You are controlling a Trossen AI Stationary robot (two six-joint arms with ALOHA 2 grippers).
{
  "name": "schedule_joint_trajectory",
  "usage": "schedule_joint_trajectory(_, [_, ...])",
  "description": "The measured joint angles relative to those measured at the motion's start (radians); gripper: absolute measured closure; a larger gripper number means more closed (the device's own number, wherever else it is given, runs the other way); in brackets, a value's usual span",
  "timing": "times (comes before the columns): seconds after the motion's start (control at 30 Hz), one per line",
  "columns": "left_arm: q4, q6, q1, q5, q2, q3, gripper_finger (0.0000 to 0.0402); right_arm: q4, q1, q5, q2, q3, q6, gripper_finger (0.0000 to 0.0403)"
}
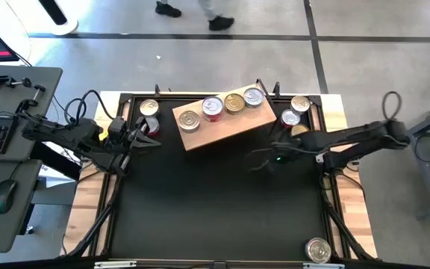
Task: Stack canned seafood by type on shelf
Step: Stack the gold and green tuna can on top of the gold and green tuna can on the shelf
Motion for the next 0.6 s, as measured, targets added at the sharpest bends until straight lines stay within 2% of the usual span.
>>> schedule_joint_trajectory(0.13, [0.001,0.000,0.000,-0.059,0.020,0.000,0.0402,-0.072,-0.065,0.073,-0.070,-0.057,0.097,0.0403])
schedule_joint_trajectory(0.23, [0.000,0.000,0.000,-0.078,0.053,0.000,0.0401,-0.168,-0.138,0.153,-0.066,-0.089,0.169,0.0403])
schedule_joint_trajectory(0.33, [0.005,-0.001,0.001,-0.094,0.094,0.000,0.0401,-0.184,-0.224,0.208,-0.051,-0.124,0.192,0.0403])
schedule_joint_trajectory(0.5, [0.100,0.015,0.001,-0.107,0.165,-0.001,0.0402,-0.078,-0.358,0.257,-0.031,-0.196,0.113,0.0403])
schedule_joint_trajectory(0.6, [0.172,0.069,-0.003,-0.171,0.193,-0.001,0.0401,0.067,-0.430,0.246,-0.025,-0.243,0.026,0.0403])
